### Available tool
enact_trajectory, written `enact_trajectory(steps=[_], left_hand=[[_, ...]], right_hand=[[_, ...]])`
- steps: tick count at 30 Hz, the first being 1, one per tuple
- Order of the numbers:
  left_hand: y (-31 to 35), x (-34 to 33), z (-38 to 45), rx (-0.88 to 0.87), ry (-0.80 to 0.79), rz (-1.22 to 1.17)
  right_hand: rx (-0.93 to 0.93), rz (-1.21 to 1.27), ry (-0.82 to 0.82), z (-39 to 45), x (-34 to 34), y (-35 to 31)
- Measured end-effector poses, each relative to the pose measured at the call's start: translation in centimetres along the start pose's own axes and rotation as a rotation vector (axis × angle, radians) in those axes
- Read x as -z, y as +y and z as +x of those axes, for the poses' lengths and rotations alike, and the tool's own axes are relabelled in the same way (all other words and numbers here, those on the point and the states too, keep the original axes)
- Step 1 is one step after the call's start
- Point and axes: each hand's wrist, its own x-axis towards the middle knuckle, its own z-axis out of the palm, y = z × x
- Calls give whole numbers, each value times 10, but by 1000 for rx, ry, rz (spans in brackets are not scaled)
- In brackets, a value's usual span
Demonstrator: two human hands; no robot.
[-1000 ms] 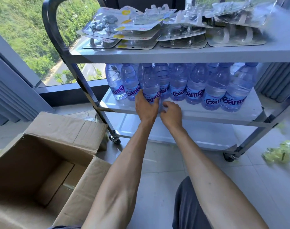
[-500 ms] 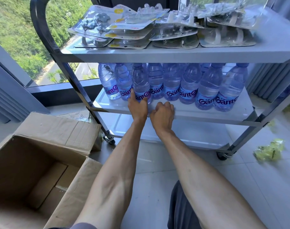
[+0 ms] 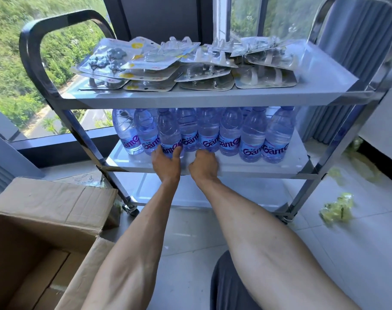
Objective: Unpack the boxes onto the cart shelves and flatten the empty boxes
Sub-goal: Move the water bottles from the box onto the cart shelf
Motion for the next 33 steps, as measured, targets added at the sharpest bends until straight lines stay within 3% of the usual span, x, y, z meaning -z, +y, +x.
enact_trajectory(steps=[4, 8, 11, 15, 22, 33], left_hand=[[-7, 4, -5, -31, -52, 27], [-15, 7, -3, -100, -114, 161], [-14, 6, -5, -109, -113, 163], [-13, 5, -8, -66, -81, 113], [-6, 9, -10, -22, -34, 102], [-4, 3, -5, 29, 2, 255]], right_hand=[[-10, -118, -19, 5, 4, 5], [175, -337, -14, -1, -5, 17], [184, -391, -30, -1, -6, 14], [124, -380, -90, -2, -7, 0], [121, -410, -56, -1, -8, 5], [108, -431, -90, -1, -6, 6]])
